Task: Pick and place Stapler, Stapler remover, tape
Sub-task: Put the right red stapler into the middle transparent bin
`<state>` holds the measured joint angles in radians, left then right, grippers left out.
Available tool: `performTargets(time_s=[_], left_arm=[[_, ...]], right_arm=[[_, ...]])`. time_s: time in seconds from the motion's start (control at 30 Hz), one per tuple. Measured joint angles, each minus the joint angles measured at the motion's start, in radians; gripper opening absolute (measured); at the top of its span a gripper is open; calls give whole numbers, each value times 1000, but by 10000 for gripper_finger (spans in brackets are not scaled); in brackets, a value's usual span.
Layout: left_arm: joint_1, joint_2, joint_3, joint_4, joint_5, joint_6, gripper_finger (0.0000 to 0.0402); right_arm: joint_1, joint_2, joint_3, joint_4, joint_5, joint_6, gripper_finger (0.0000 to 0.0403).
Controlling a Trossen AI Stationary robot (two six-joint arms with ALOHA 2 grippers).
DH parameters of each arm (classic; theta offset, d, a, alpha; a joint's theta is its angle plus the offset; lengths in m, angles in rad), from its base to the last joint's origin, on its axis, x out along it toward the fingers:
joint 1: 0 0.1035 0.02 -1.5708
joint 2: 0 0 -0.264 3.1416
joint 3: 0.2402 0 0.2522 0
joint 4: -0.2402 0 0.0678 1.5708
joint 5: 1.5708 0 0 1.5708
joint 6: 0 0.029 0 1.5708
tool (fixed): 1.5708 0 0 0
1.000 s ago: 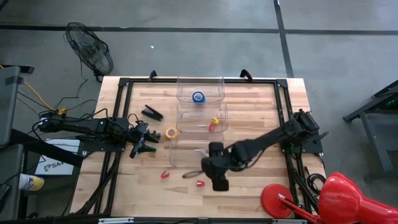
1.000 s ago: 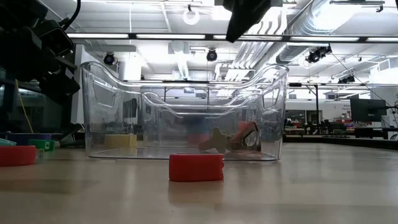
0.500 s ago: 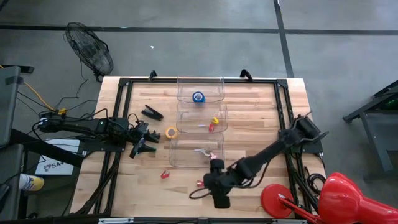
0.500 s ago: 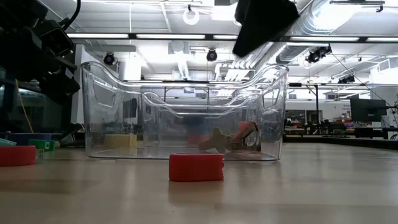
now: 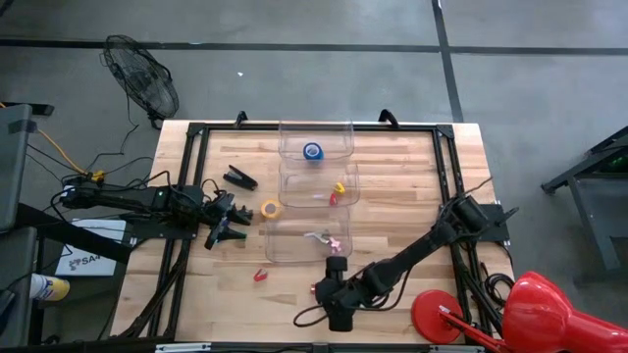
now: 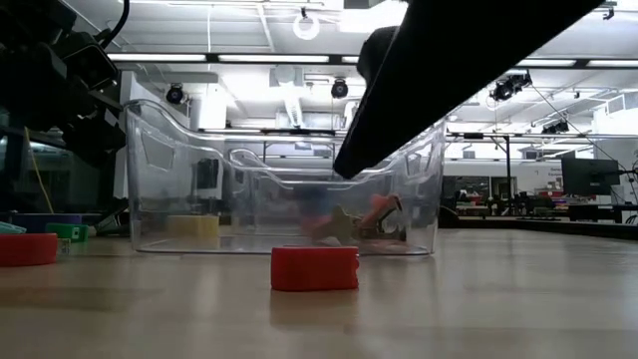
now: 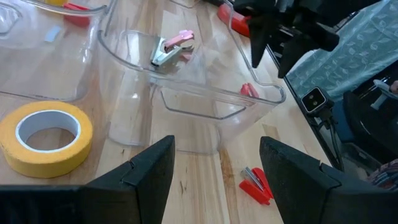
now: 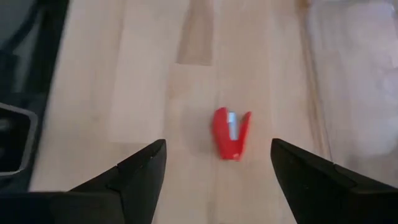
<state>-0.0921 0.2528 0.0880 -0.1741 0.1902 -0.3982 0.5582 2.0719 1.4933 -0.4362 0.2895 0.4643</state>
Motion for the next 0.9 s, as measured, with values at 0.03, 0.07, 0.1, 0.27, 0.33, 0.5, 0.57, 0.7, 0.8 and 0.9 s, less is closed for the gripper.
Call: performTargets(time_s=[0.03,0.07,0.1,0.27,0.33,0.5,0.57,0.7,0.8,0.9], left_arm=[[0,0,0,0,0,0,231],[0,0,0,0,0,0,231],[0,0,0,0,0,0,231],[0,0,0,0,0,0,231],[0,0,0,0,0,0,231],[0,0,0,0,0,0,231],[0,0,0,0,0,0,231],[0,0,0,0,0,0,231],[0,0,0,0,0,0,231],[0,0,0,0,0,0,231]], right_arm=[[-5,3,0,2,0,-2,279],[-9,6,0,9,0,-4,279],[-12,8,0,15,0,-5,279],[-13,10,2,12,17,-4,279],[-10,11,17,1,13,-5,279],[20,13,64,-46,26,53,279],[29,13,64,-58,26,98,279],[44,32,64,-57,28,126,279],[59,38,64,-57,18,130,279],[72,37,64,-41,-10,170,279]])
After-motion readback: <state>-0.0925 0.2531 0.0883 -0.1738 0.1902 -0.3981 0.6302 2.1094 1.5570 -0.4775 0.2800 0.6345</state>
